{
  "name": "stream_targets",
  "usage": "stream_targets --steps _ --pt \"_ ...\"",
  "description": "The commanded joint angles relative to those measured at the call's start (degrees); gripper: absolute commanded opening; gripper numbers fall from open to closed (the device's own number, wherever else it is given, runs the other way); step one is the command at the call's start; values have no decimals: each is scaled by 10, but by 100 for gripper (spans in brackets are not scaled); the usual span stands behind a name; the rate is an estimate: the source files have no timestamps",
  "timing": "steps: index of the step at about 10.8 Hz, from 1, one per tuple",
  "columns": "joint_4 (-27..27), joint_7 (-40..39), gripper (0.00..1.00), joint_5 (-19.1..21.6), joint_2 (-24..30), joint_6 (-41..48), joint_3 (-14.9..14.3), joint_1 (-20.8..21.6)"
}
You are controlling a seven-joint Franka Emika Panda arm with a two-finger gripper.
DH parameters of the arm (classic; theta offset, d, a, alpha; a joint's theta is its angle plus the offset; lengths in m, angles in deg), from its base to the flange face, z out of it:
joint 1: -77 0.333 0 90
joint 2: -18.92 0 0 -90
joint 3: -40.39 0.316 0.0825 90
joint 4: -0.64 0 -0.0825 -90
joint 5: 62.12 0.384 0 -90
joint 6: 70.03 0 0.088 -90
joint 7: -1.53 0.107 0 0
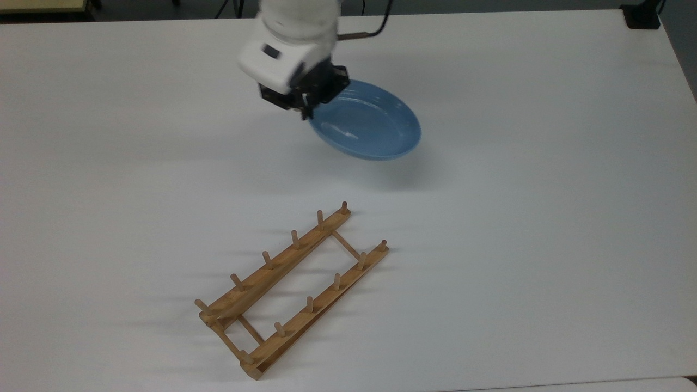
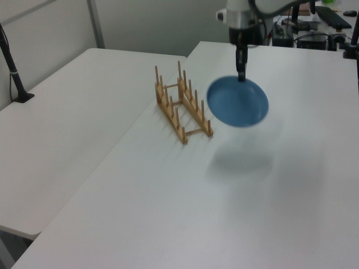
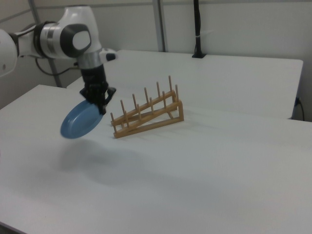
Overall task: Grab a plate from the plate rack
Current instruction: 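Carry the plate away from the rack and lower it onto the table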
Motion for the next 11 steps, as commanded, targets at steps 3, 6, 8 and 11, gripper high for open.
stream_targets --steps 3,6,8,11 --pt "-66 -174 0 9 -29 10 -7 36" --pt "-73 -278 0 9 -74 4 -7 35" --pt "-68 -276 7 9 -97 1 -7 36" --pt "-40 -229 43 -2 -90 9 -8 37"
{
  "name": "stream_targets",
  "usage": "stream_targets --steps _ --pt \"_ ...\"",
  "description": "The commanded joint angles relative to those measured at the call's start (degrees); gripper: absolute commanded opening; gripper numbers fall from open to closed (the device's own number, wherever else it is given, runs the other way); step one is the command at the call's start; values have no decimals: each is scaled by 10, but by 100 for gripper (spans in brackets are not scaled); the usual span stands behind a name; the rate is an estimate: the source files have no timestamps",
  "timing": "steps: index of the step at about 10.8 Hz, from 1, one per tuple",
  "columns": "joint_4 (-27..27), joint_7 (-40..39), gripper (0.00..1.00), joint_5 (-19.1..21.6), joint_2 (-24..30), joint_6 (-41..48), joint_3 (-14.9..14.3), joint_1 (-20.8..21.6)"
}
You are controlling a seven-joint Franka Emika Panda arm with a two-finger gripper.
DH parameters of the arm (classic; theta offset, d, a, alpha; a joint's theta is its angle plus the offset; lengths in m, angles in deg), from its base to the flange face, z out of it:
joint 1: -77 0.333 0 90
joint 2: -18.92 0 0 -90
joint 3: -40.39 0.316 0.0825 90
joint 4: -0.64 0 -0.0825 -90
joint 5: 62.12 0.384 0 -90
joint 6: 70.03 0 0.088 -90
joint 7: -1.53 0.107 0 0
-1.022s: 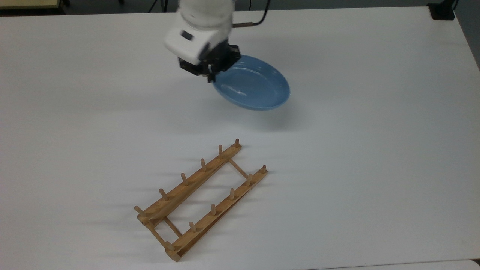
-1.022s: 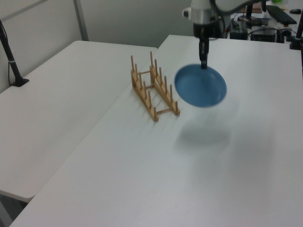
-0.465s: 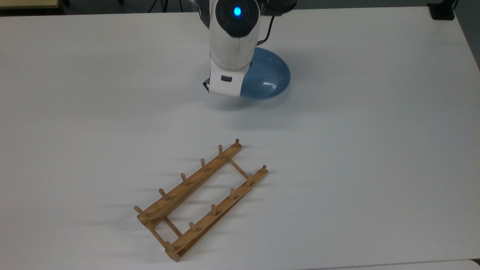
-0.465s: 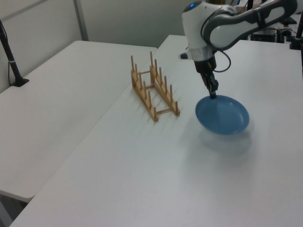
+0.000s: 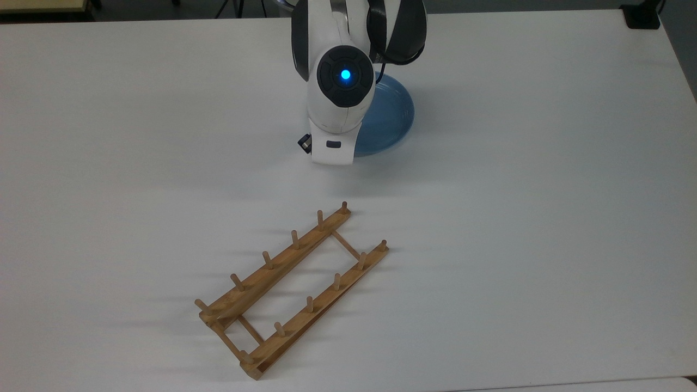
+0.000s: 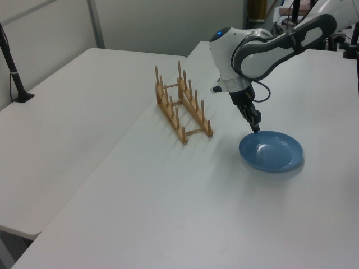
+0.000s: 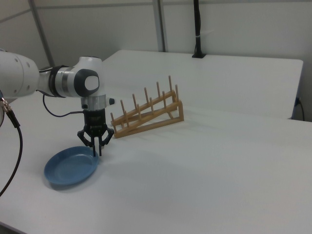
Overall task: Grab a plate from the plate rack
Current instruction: 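Open the gripper, release the plate, and raise the gripper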
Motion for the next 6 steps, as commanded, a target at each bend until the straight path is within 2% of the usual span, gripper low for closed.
stream_targets --steps 1,3,5,6 --pt "33 81 61 -14 31 9 -6 3" --pt "37 169 100 -45 76 8 -7 0" --pt "36 244 100 -49 141 11 -14 -15" --pt "36 288 100 -44 170 11 -11 -38"
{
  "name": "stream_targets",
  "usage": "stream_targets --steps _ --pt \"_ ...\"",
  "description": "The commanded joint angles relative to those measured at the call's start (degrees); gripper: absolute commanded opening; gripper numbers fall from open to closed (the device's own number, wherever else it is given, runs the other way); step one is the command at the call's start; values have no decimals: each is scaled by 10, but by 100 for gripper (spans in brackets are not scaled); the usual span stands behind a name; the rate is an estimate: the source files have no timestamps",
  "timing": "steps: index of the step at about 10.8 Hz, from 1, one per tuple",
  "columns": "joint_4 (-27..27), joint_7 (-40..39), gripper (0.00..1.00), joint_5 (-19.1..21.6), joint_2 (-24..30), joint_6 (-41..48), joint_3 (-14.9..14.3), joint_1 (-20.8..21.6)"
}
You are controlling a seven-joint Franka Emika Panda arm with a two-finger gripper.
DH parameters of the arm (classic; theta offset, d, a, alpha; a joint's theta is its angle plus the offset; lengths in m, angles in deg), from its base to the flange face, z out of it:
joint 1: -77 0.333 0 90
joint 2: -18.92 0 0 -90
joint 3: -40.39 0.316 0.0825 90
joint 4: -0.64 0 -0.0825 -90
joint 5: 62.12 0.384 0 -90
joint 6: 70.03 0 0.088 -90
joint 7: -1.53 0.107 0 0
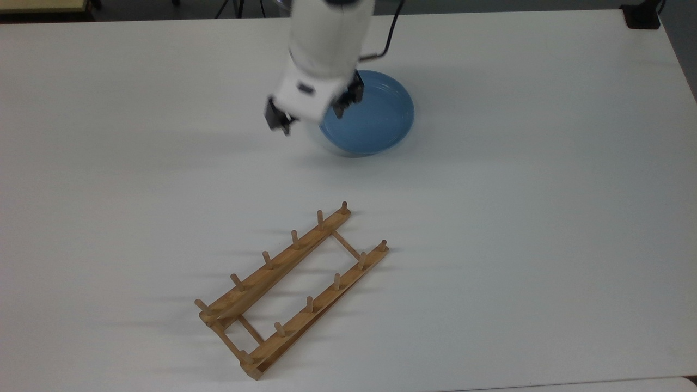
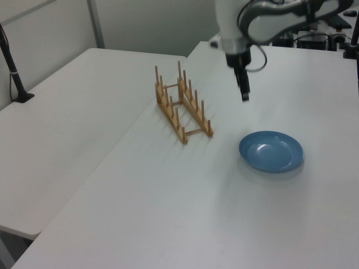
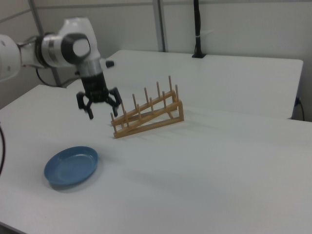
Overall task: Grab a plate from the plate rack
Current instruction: 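Open the gripper, release the plate, and raise the gripper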
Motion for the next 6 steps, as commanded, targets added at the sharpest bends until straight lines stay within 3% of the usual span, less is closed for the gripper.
stream_targets --steps 1,2,4,6 --pt "-22 136 100 2 103 10 1 -47" --pt "-22 167 100 2 122 12 2 -61" --pt "-22 138 100 5 150 28 13 -105" --pt "-22 132 100 8 159 49 12 -108"
